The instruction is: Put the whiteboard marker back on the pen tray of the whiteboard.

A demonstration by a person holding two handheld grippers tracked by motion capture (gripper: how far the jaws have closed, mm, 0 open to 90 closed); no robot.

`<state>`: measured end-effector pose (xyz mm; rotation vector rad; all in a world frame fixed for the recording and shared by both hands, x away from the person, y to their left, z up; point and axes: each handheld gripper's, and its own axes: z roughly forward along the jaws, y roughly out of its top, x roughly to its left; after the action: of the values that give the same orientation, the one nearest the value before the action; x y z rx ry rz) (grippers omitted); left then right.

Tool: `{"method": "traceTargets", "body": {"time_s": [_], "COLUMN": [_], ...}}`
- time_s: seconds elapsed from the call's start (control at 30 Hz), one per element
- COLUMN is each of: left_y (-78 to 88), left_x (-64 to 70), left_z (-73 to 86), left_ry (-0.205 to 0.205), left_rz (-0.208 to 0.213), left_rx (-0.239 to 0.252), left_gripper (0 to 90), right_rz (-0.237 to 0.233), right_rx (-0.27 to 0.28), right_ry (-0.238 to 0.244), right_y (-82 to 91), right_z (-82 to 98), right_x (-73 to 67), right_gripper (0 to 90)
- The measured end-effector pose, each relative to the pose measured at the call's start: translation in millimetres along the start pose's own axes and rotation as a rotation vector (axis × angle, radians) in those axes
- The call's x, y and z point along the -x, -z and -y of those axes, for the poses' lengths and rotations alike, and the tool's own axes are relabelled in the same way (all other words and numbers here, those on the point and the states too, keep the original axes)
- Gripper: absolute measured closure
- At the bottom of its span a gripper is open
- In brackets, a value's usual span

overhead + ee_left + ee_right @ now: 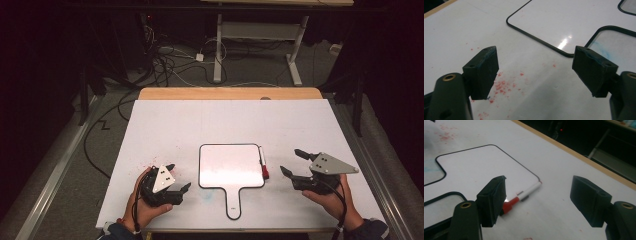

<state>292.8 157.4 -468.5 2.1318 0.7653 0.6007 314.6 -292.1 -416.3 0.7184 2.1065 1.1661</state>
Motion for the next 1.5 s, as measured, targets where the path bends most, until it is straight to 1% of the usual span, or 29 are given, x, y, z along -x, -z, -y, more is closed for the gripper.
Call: {"method": "traceTargets", "body": {"time_s": [0.03, 0.07, 0.13, 0.2, 0.27, 0.3, 0.33, 0.37, 0.4, 0.43, 0.47, 0.57, 0.67, 0.77, 0.83, 0.93, 1.27, 1.47, 1.5], "left_y": [0.2, 0.4, 0.6, -0.4, -1.2, -1.6, -1.9, -2.1, -2.5, -2.9, -3.2, -3.5, -3.6, -2.3, -1.2, -1.1, -3.3, -1.4, -1.1], "left_x": [0.4, 0.3, 1.1, 3.1, 4.5, 5.6, 6.6, 7.1, 7.5, 7.7, 7.8, 7.2, 5.9, 4.9, 5.4, 4.9, 3.5, 1.3, 2.1], "left_z": [0.1, 0.0, -0.1, -0.5, -0.8, -1.2, -1.5, -1.6, -1.7, -1.7, -1.6, -1.4, 1.5, 2.9, 2.6, 1.5, 1.9, 3.2, 3.3], "left_ry": [-0.002, -0.016, -0.028, -0.043, -0.053, -0.059, -0.062, -0.064, -0.068, -0.072, -0.073, -0.075, -0.076, -0.066, -0.069, -0.062, -0.062, -0.049, -0.04], "left_rz": [-0.001, -0.008, -0.017, -0.024, -0.02, -0.025, -0.027, -0.025, -0.026, -0.028, -0.027, -0.031, -0.028, -0.024, -0.024, -0.031, -0.035, -0.04, -0.036], "left_rx": [0.001, 0.007, 0.005, -0.006, -0.01, -0.014, -0.015, -0.016, -0.02, -0.024, -0.025, -0.023, -0.032, -0.026, -0.021, -0.021, -0.03, -0.03, -0.035], "left_gripper": [20.2, 20.2, 20.0, 18.3, 18.2, 18.2, 18.2, 18.2, 18.2, 18.2, 18.2, 18.2, 18.2, 18.2, 18.2, 18.2, 18.1, 18.1, 18.1], "right_rz": [0.007, 0.007, 0.022, 0.03, 0.055, 0.064, 0.061, 0.063, 0.075, 0.07, 0.066, 0.074, 0.073, 0.07, 0.074, 0.074, 0.062, 0.063, 0.06], "right_rx": [0.004, 0.009, 0.013, 0.014, 0.009, -0.002, -0.005, -0.008, -0.017, -0.01, 0.0, 0.007, 0.002, 0.003, 0.009, 0.009, 0.022, 0.024, 0.026], "right_ry": [-0.014, -0.027, -0.043, -0.051, -0.036, -0.035, -0.05, -0.053, -0.053, -0.055, -0.056, -0.033, -0.023, -0.028, -0.02, -0.009, -0.017, -0.008, -0.006], "right_y": [2.4, 4.2, 8.5, 12.1, 15.4, 16.4, 17.5, 18.2, 18.7, 19.9, 20.4, 19.8, 18.3, 17.3, 18.1, 19.0, 20.1, 18.5, 18.5], "right_z": [3.7, 7.9, 17.4, 23.3, 30.7, 35.1, 39.8, 43.7, 46.3, 48.1, 48.0, 45.4, 43.3, 41.1, 39.5, 38.1, 37.9, 36.0, 35.8], "right_x": [0.5, 1.1, 3.3, 5.5, 6.8, 7.4, 7.9, 8.4, 8.1, 7.9, 7.6, 5.7, 2.8, 0.5, -1.3, -3.6, -1.8, -2.4, -2.6], "right_gripper": [27.5, 26.5, 25.9, 25.1, 25.2, 25.3, 25.4, 25.5, 25.6, 25.6, 25.6, 25.5, 25.5, 25.6, 25.6, 25.5, 25.4, 25.3, 25.1]}}
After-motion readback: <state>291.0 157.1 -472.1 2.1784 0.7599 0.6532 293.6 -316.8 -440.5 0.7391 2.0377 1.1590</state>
